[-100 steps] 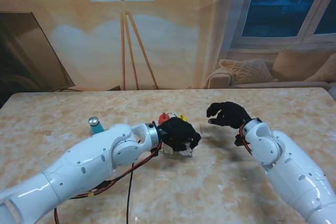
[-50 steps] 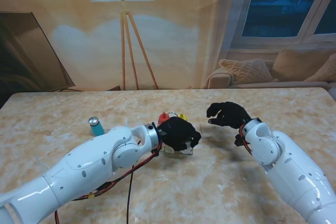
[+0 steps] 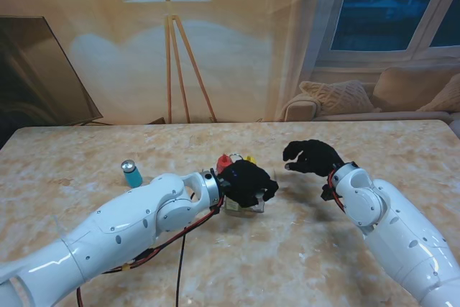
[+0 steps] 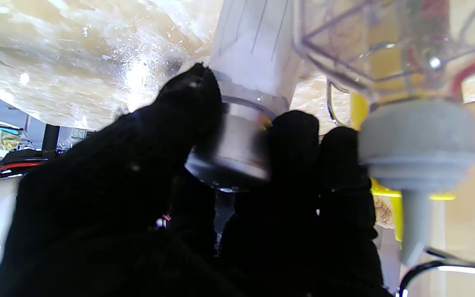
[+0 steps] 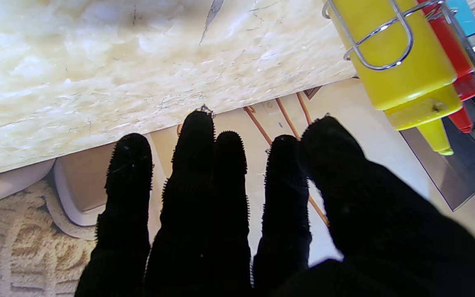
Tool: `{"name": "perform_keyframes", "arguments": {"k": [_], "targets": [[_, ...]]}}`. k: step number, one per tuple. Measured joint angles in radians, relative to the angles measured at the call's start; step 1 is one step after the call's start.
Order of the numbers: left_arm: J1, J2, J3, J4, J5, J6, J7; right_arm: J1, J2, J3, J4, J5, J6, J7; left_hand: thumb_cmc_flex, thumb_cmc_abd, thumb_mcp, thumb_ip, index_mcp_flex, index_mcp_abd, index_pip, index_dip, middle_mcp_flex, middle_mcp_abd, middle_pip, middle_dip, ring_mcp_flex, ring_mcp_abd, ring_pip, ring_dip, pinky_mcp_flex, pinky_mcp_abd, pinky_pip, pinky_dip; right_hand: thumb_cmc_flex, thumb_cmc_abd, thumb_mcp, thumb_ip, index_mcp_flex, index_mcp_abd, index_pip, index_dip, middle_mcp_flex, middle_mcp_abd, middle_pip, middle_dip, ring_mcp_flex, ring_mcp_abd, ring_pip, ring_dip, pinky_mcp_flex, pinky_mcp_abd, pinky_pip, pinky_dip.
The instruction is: Place the seasoning bottles into the rack
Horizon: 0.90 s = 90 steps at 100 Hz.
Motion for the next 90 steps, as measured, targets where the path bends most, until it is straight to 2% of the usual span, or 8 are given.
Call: {"name": "perform_keyframes", "arguments": {"k": [11,90], "targets": [[-0.008,0.000,0.010,0.008,0.017,-0.003,0.009,0.000,0.000,0.000,0.000,0.000,-0.001,0.000,0.000,-0.008,0.005,0.000,-0.008,0.000,0.007,0.011,-0.003,0.000,0.005,0.006,0.000,0.000,0.002,0.000,0.000,-0.001,0.001,0.004,0.000,0.000,0.000,0.000,0.012,0.000,0.004,0.000,0.018,0.000,0.002,0.000,0.003,0.000,0.000,0.000,0.001,0.000,0.000,0.000],[-0.041,-0.017,0.060,0.063,-0.003,-0.002,0.025,-0.001,0.000,0.001,-0.001,-0.001,-0.001,0.004,0.000,-0.022,0.015,0.001,-0.037,0.003,0.058,0.000,-0.035,0.000,0.060,0.021,-0.009,-0.008,0.028,0.000,-0.010,-0.012,0.010,0.014,0.012,-0.023,0.012,0.000,0.012,0.000,0.002,0.000,0.019,0.000,0.002,0.000,0.004,0.000,0.012,0.006,0.002,0.000,0.000,0.000]]}}
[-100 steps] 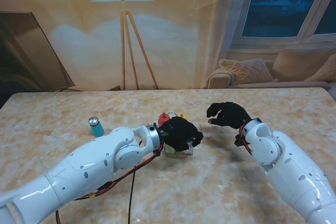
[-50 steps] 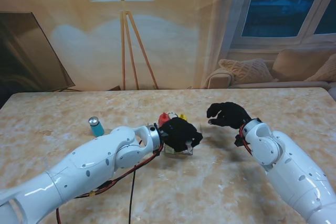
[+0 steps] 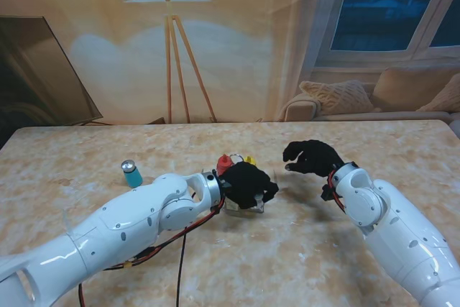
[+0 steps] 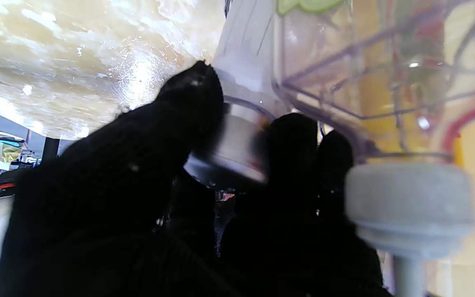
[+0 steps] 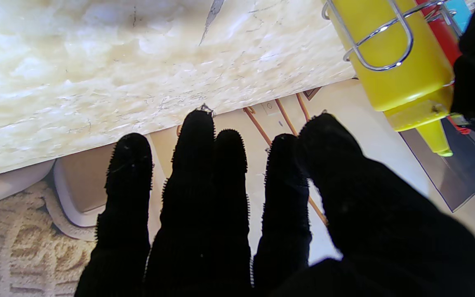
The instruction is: Place the seasoning bottles into the rack
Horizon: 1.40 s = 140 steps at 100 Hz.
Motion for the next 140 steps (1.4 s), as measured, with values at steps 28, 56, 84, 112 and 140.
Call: {"name": "perform_keyframes", "arguments": {"k": [28,56,84,112,140], "targets": [[0.001,-0.012,0.005,0.005,-0.029,0.044,-0.014,-0.001,0.000,0.000,-0.002,0.000,0.000,0.002,0.028,0.033,-0.057,0.000,0.001,0.028,-0.115,-0.039,-0.048,-0.014,0.025,-0.088,-0.074,-0.011,-0.089,-0.037,-0.068,-0.024,-0.051,-0.002,0.000,0.000,0.000,0.000,0.000,0.000,0.000,0.000,0.001,0.000,0.000,0.000,0.000,0.000,0.001,0.005,0.000,0.000,0.000,0.000],[0.006,-0.012,0.000,0.005,-0.022,0.056,-0.013,-0.003,0.000,0.002,-0.005,0.000,0.001,0.006,-0.017,0.084,-0.050,0.001,-0.001,0.089,-0.277,-0.013,-0.144,-0.030,0.111,-0.269,-0.166,0.008,-0.146,-0.163,-0.149,-0.004,-0.088,-0.035,0.000,0.000,0.000,0.000,0.000,0.000,0.000,0.000,0.001,0.000,0.000,0.000,0.000,0.000,0.002,0.006,0.000,0.000,0.000,0.000],[0.014,-0.003,-0.011,-0.010,0.005,0.056,-0.005,-0.003,0.001,0.002,-0.006,0.001,0.003,0.011,-0.133,0.148,0.008,0.068,-0.003,0.125,-0.426,0.002,-0.231,-0.017,0.043,-0.322,-0.269,0.032,-0.198,-0.191,-0.228,0.028,-0.120,-0.038,0.000,0.000,0.000,0.000,0.000,-0.001,0.000,0.000,0.001,0.000,0.000,0.000,0.000,0.000,0.002,0.007,0.000,0.000,0.001,0.000],[0.020,0.006,-0.021,-0.027,0.024,0.056,-0.008,-0.003,0.001,0.001,-0.007,0.005,0.003,0.015,-0.156,0.161,0.009,0.086,-0.033,0.138,-0.511,0.003,-0.304,0.008,-0.075,-0.406,-0.340,0.050,-0.215,-0.213,-0.273,0.036,-0.140,-0.038,0.000,0.000,0.000,0.000,0.000,-0.001,0.000,0.000,0.001,0.000,0.000,0.000,0.000,0.000,0.003,0.007,-0.001,0.001,0.008,0.000],[0.039,0.013,-0.056,-0.052,0.036,0.049,-0.018,-0.003,0.001,0.001,-0.007,0.007,0.004,0.016,-0.157,0.185,0.009,0.086,-0.027,0.138,-0.549,0.001,-0.305,0.008,-0.100,-0.455,-0.351,0.051,-0.238,-0.227,-0.279,0.037,-0.143,-0.038,0.000,0.000,0.000,0.000,0.000,-0.001,0.000,0.000,0.001,0.000,0.000,0.000,0.000,0.000,0.003,0.007,-0.002,0.001,0.008,0.000]]}}
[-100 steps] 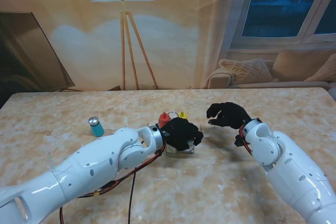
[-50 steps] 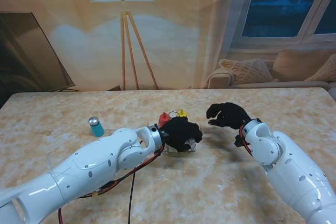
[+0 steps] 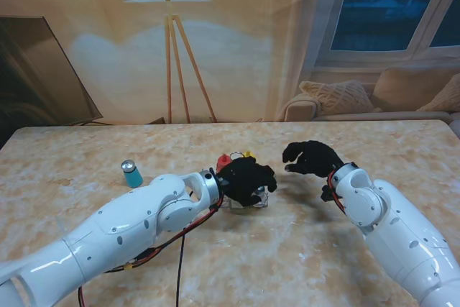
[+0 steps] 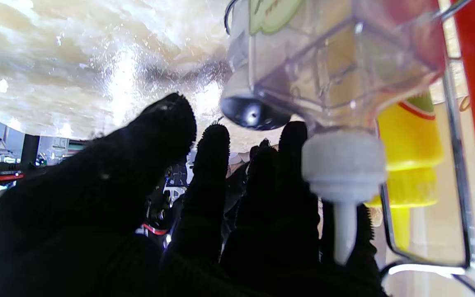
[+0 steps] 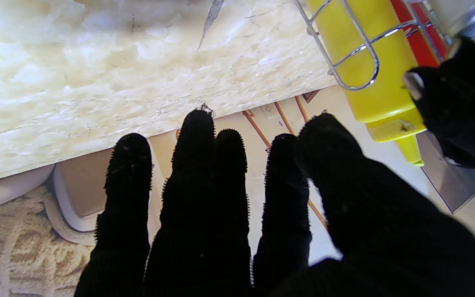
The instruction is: Place the seasoning bottles into the rack
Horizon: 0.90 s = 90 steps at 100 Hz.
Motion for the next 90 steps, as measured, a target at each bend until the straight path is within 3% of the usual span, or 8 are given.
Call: {"name": "perform_keyframes", "arguments": {"k": [48,58,69,81,90], "targets": [[0.158,0.038,-0.227,-0.210,-0.027,-0.004,-0.104,0.001,0.000,-0.001,0.001,0.003,0.000,0.000,0.000,0.012,-0.013,0.000,0.000,0.000,-0.001,0.000,0.000,0.000,-0.013,-0.026,-0.013,0.024,-0.051,-0.058,-0.003,0.015,-0.008,0.000,0.000,0.000,0.000,0.000,0.000,0.000,0.000,0.000,0.000,0.000,0.000,0.000,0.000,0.000,0.000,0.000,-0.003,0.000,0.000,0.000],[0.193,0.045,-0.291,-0.248,0.013,-0.010,-0.119,0.001,0.000,0.000,0.001,0.003,0.000,0.000,0.000,0.012,-0.014,0.000,0.000,0.000,-0.002,0.000,0.000,0.000,-0.013,-0.028,-0.013,0.026,-0.051,-0.063,-0.004,0.001,-0.008,0.000,0.000,0.000,0.000,0.000,0.000,0.000,0.000,0.000,0.000,0.000,0.000,0.000,0.000,0.000,0.000,0.000,-0.004,0.001,0.000,0.000],[0.238,0.055,-0.374,-0.291,0.096,-0.025,-0.115,0.000,0.000,0.001,0.000,0.003,0.000,-0.001,0.000,0.012,-0.016,0.001,0.001,0.000,-0.002,0.000,0.000,0.000,-0.013,-0.028,-0.013,0.027,-0.051,-0.063,-0.005,0.015,-0.012,-0.001,0.000,0.000,-0.001,0.000,0.000,0.000,0.000,0.000,0.000,0.000,0.000,0.000,0.000,0.000,0.000,0.000,-0.005,0.001,0.000,0.000],[0.285,0.064,-0.450,-0.321,0.112,-0.037,-0.086,0.000,0.000,0.001,0.000,0.003,0.000,-0.001,0.000,0.012,-0.018,0.009,0.001,0.000,-0.002,0.000,0.000,0.000,-0.013,-0.028,-0.013,0.033,-0.051,-0.063,-0.009,0.019,-0.017,-0.001,0.000,0.000,-0.001,0.000,0.000,0.000,0.000,0.000,0.000,0.000,0.000,0.000,0.000,0.000,0.000,0.000,-0.006,0.001,0.000,0.000],[0.322,0.068,-0.512,-0.339,0.182,-0.044,-0.047,0.001,0.000,0.000,0.000,0.003,0.000,0.000,0.000,0.012,-0.026,0.009,0.001,0.000,-0.002,0.000,0.000,0.000,-0.013,-0.028,-0.013,0.033,-0.051,-0.063,-0.012,0.020,-0.018,-0.001,0.000,0.000,-0.001,0.000,0.000,0.000,0.000,0.000,0.000,0.000,0.000,0.000,0.000,0.000,0.001,0.000,-0.010,0.001,0.000,0.000]]}}
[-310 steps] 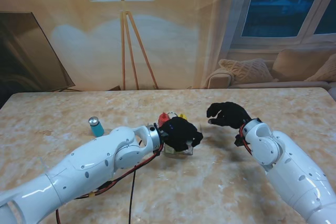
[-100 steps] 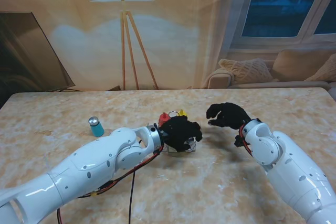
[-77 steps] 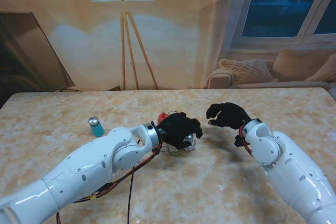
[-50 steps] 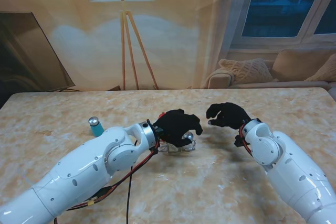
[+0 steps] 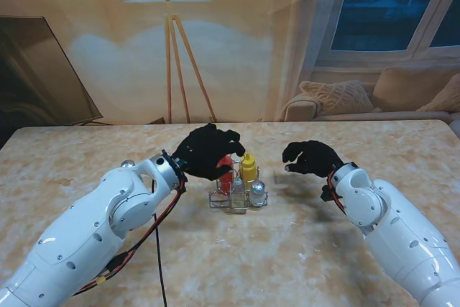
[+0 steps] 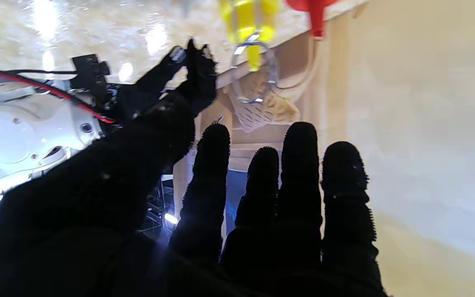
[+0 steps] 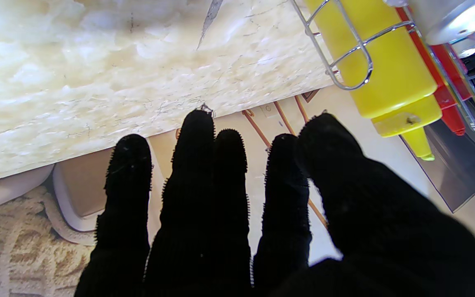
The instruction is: Place the seasoning bottles into the rack
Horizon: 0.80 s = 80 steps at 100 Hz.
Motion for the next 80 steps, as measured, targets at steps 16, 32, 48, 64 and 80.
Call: {"name": "perform_keyframes", "arguments": {"k": [16,32,48,64,80], "targets": [[0.030,0.013,-0.064,-0.003,0.034,0.006,0.020,0.001,0.000,-0.002,0.001,0.003,0.000,0.003,0.000,0.000,0.000,0.000,0.000,0.000,-0.010,0.001,0.000,0.000,0.000,0.000,0.000,0.000,0.000,-0.001,-0.002,0.000,-0.010,0.000,0.000,0.000,0.000,0.000,0.000,0.000,0.000,0.000,0.000,0.000,0.000,0.000,0.000,0.000,0.000,0.000,0.000,0.000,0.000,0.000],[0.054,0.020,-0.119,0.014,0.101,0.036,0.064,0.003,0.000,-0.005,0.002,0.005,0.001,0.004,0.000,0.000,-0.001,0.000,0.000,0.000,-0.012,0.001,0.000,0.000,-0.002,0.000,-0.011,0.000,-0.011,-0.001,-0.013,0.006,-0.011,0.000,0.000,0.000,-0.001,0.000,0.000,0.000,0.000,0.000,0.000,0.000,0.000,0.000,0.000,0.000,0.000,0.000,-0.001,0.001,0.000,0.000],[0.072,0.028,-0.158,0.055,0.139,0.083,0.089,0.007,0.000,-0.011,0.004,0.010,0.001,0.007,0.000,0.000,-0.002,0.000,0.000,0.000,-0.017,0.001,0.000,0.000,-0.012,0.000,-0.027,0.014,-0.026,-0.023,-0.025,0.021,-0.043,-0.011,0.000,0.000,-0.001,0.000,0.000,0.000,0.000,0.000,0.000,0.000,0.000,0.000,0.000,0.000,0.000,0.000,-0.001,0.001,0.000,0.001],[0.091,0.038,-0.199,0.092,0.190,0.132,0.074,0.011,0.000,-0.016,0.007,0.012,0.004,0.010,0.000,0.000,-0.003,0.000,0.001,0.000,-0.031,0.001,0.001,0.000,-0.027,0.000,-0.053,0.038,-0.089,-0.077,-0.051,0.051,-0.098,-0.039,0.000,0.000,-0.001,0.000,0.000,0.000,0.000,0.000,0.000,0.000,0.000,0.000,0.000,0.000,0.000,0.000,-0.001,0.001,0.000,0.001],[0.118,0.052,-0.255,0.100,0.224,0.147,-0.006,0.014,0.000,-0.020,0.009,0.013,0.007,0.012,0.000,0.000,-0.016,0.000,0.002,0.000,-0.067,0.002,0.001,-0.001,-0.054,-0.003,-0.064,0.050,-0.143,-0.145,-0.074,0.070,-0.149,-0.072,0.000,0.000,-0.001,0.000,0.000,0.000,0.000,0.000,0.000,0.000,0.000,0.000,0.000,0.000,0.000,0.000,-0.001,0.001,0.000,0.001]]}}
